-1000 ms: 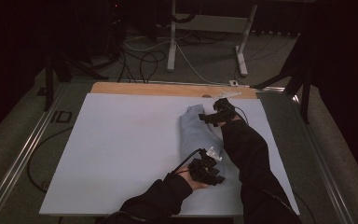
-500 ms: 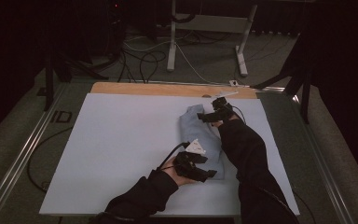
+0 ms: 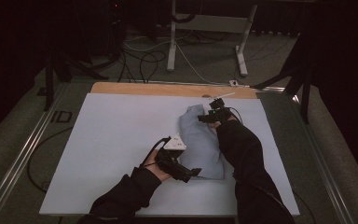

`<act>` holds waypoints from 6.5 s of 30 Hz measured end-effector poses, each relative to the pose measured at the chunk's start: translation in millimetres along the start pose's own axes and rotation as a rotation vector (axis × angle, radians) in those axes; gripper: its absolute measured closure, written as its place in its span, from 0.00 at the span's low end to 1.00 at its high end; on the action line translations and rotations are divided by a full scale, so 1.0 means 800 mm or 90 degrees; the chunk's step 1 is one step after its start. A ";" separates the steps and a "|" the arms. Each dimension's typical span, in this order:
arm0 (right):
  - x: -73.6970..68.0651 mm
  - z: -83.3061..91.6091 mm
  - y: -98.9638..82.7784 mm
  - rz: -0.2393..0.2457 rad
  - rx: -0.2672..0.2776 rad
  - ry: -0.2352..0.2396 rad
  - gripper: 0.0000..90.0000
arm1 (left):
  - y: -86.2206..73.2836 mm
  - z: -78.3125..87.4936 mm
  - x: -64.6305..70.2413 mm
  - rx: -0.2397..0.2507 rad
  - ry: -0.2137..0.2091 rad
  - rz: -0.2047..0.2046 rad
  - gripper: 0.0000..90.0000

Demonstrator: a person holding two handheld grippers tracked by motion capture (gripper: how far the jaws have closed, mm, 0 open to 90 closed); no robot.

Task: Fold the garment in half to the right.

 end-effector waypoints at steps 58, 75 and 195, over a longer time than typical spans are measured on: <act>0.007 -0.027 -0.020 0.013 -0.027 -0.056 0.97 | -0.104 0.202 -0.093 0.129 0.198 0.000 0.00; -0.019 0.006 0.011 0.041 0.014 -0.007 0.51 | -0.123 0.230 -0.099 0.126 0.216 0.012 0.00; -0.172 0.155 -0.069 0.094 0.106 0.198 0.09 | -0.131 0.237 -0.101 0.127 0.185 0.032 0.00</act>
Point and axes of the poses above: each handheld gripper's, and its own axes: z roughly backward along the jaws, y roughly out of its top, x roughly to its right, the point moved 9 cm from there along -z, roughly forward along the jaws, and after that the axes turned 12 degrees about x, right-handed, at the moved point
